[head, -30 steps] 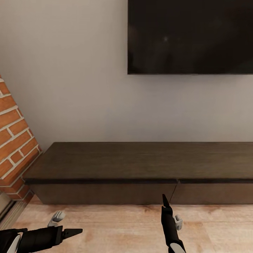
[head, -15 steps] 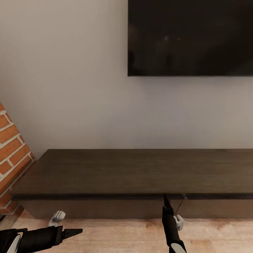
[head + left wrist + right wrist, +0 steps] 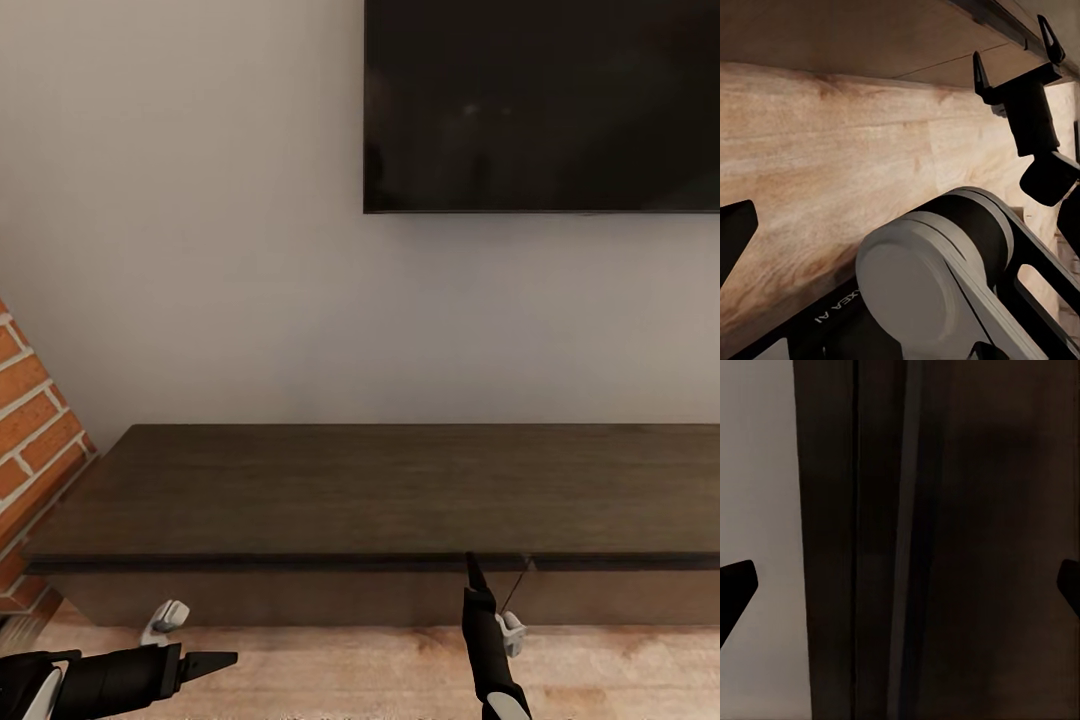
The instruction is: Place each of the two pumpkins and all three candles from the living room inside a cabinet in the living room (use any cabinet), then make sure every cabinet is closed, and position the cauldron so it is next to a table in the living room.
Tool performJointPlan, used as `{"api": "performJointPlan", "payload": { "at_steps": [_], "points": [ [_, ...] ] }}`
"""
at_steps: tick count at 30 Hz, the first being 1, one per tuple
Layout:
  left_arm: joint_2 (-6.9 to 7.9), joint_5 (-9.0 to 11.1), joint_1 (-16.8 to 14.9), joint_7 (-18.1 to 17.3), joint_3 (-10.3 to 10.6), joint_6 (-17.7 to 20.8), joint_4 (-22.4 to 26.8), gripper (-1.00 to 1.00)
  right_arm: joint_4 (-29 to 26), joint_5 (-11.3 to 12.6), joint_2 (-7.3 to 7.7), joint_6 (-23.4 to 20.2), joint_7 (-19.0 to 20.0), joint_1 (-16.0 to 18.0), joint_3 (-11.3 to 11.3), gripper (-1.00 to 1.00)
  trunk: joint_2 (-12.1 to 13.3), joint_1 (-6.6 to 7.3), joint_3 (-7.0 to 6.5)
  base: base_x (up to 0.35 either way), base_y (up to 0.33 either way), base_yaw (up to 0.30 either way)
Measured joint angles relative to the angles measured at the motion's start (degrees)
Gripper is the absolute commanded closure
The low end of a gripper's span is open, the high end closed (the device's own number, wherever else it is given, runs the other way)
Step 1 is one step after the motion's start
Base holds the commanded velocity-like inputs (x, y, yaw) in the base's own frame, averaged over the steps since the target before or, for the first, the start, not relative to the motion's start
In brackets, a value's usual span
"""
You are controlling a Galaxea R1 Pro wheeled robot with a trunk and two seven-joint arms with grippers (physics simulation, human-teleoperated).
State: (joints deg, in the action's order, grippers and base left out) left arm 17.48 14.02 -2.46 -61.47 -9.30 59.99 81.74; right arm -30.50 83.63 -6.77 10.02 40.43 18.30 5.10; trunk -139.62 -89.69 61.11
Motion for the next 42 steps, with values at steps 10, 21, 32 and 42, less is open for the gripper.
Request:
{"api": "performJointPlan", "payload": {
  "at_steps": [10,21,32,42],
  "points": [
    [-0.01,0.2,0.0,0.0,-0.1,0.0,0.0,-1.0,0.0,0.0,0.0,0.0,0.1,0.0,0.0,-1.0,-1.6,-0.88,0.72,0.0,0.0,0.0],
    [0.01,0.2,0.0,0.0,-0.3,0.0,0.0,-1.0,0.0,0.0,0.0,0.1,0.1,0.0,0.0,-1.0,-1.6,-0.88,0.72,0.073,0.013,0.0],
    [0.01,0.2,0.0,0.0,-0.2,0.0,0.0,-1.0,0.0,-0.1,-0.03,0.1,0.1,0.0,0.0,1.0,-1.6,-0.88,0.72,0.005,0.001,0.0],
    [0.02,0.2,0.0,0.0,-0.2,0.0,0.0,-1.0,0.2,0.1,0.0,-0.1,-0.4,0.0,0.0,1.0,-1.6,-0.89,0.73,0.0,0.0,0.0]
  ]
}}
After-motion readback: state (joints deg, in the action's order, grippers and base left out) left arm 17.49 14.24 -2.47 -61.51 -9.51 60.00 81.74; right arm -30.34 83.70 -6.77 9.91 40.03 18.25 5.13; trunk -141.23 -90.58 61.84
